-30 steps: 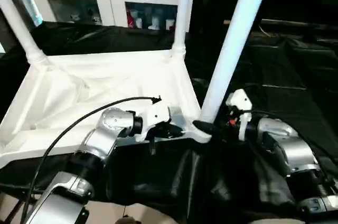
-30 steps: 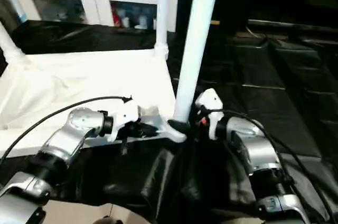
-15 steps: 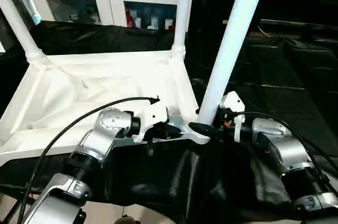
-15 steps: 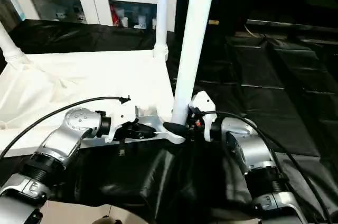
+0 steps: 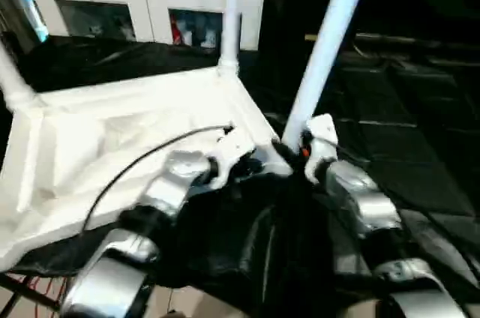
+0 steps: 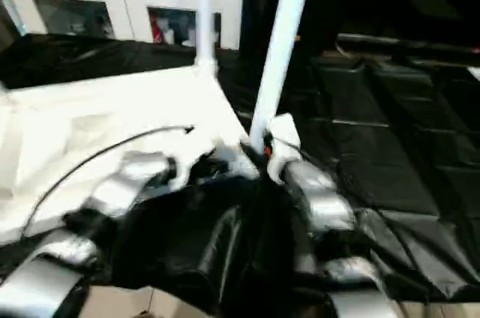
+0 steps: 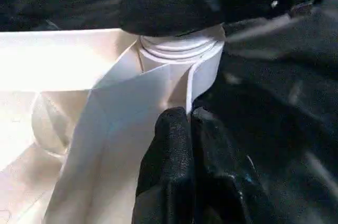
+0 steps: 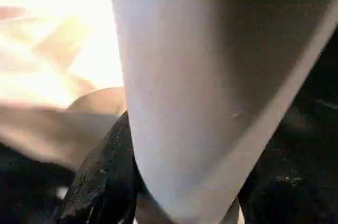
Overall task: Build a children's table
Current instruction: Rotate leg to tighten
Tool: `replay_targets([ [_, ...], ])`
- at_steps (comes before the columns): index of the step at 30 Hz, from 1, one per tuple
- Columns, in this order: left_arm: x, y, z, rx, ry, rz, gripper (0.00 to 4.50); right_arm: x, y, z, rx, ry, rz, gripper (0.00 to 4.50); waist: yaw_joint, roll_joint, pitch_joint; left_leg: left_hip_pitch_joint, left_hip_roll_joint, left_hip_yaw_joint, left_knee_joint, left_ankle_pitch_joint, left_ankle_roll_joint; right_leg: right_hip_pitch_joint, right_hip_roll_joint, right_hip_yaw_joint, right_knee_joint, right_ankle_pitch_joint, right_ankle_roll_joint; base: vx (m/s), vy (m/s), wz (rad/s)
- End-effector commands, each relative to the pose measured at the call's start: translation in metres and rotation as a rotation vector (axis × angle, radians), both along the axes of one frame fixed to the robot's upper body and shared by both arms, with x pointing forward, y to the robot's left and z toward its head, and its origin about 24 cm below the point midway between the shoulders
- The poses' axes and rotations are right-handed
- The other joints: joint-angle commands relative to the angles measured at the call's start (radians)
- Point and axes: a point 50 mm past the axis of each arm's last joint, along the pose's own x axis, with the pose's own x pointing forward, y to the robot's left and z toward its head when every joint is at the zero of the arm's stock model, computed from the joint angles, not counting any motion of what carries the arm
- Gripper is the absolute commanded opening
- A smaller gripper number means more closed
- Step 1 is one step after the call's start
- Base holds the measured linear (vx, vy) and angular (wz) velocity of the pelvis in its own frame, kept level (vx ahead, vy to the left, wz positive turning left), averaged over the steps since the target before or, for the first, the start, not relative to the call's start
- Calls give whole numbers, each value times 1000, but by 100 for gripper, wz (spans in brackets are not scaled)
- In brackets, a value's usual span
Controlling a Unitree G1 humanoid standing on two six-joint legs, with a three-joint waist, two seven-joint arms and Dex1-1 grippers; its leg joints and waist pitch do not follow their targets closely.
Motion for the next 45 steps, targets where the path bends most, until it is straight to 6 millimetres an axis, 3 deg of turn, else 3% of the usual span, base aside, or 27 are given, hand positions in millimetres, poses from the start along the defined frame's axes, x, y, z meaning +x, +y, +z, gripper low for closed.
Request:
replay_targets([
  [1,12,-8,18,-42,-86,69,0,-11,21,-31,7,164,-55,199,-7,4,-56,11,30,-15,-77,-368,-17,32,-60,46,-96,-455,-131,0,0,0],
  [2,12,-9,18,-41,-88,65,0,-10,24,-31,8,163,-65,199,-10,4,-58,8,30,-18,-79,-369,-16,38,-60,44,-94,-446,-131,0,0,0],
  [4,11,-11,19,-45,-93,46,0,-9,31,-27,-2,129,-45,199,-11,4,-58,10,31,-16,-77,-372,-12,34,-59,46,-95,-429,-135,0,0,0],
  [7,2,-11,16,-41,-99,-64,0,-9,47,-15,54,43,95,267,-8,-1,-60,3,32,-14,-77,-344,8,42,-62,49,-88,-372,-151,0,0,0],
  [8,2,-11,16,-41,-99,-64,0,-9,47,-15,54,43,95,269,-9,-2,-61,-1,33,-14,-78,-327,15,44,-61,49,-83,-349,-157,0,0,0],
  [10,-1,-10,15,-38,-94,-101,0,-9,49,-11,95,31,134,273,-9,-2,-59,2,33,-11,-77,-325,26,43,-61,50,-84,-348,-165,0,0,0],
  [14,-4,-3,15,-42,-91,-163,0,-10,38,-6,55,-2,251,315,-6,0,-61,0,34,-10,-77,-284,36,48,-62,51,-81,-325,-173,0,0,0],
  [16,-6,0,15,-45,-89,-185,0,-11,33,-5,26,-12,289,315,-2,2,-64,3,39,-7,-75,-255,42,47,-59,53,-72,-247,-198,0,0,0],
  [17,-11,6,16,-55,-70,-248,0,-14,20,-3,-11,-23,378,315,0,7,-66,5,38,-6,-72,-238,45,50,-58,53,-67,-201,-214,0,0,0],
  [20,-15,12,16,-52,-61,-293,0,-18,9,0,-15,-20,456,315,2,3,-67,2,38,-4,-69,-212,71,55,-57,53,-58,-126,-245,0,0,0],
  [23,-21,24,15,-37,-37,-367,0,-30,-6,2,-28,12,618,315,7,6,-63,4,40,-3,-71,-238,71,52,-59,54,-65,-185,-238,0,0,0],
  [28,-27,33,13,-23,4,-432,0,-37,-11,1,-24,44,715,315,15,9,-59,9,42,-4,-76,-295,40,48,-59,53,-74,-281,-216,0,0,0],
  [35,-31,36,17,-39,30,-474,0,-41,-11,8,21,61,797,299,19,13,-62,7,43,-5,-76,-278,32,50,-56,53,-66,-223,-232,0,0,0],
  [40,-30,36,15,-36,29,-463,0,-44,-9,7,25,65,795,252,20,9,-62,5,42,-4,-74,-257,35,50,-58,53,-65,-219,-231,0,0,0],
  [43,-26,36,15,-31,19,-426,0,-43,-8,5,15,62,766,245,19,9,-60,7,41,-5,-75,-277,28,48,-59,53,-70,-259,-219,0,0,0],
  [45,-18,34,14,-18,-3,-335,0,-37,-6,-1,-11,58,655,241,16,8,-57,9,39,-6,-77,-299,15,43,-58,53,-77,-316,-199,0,0,0],
])
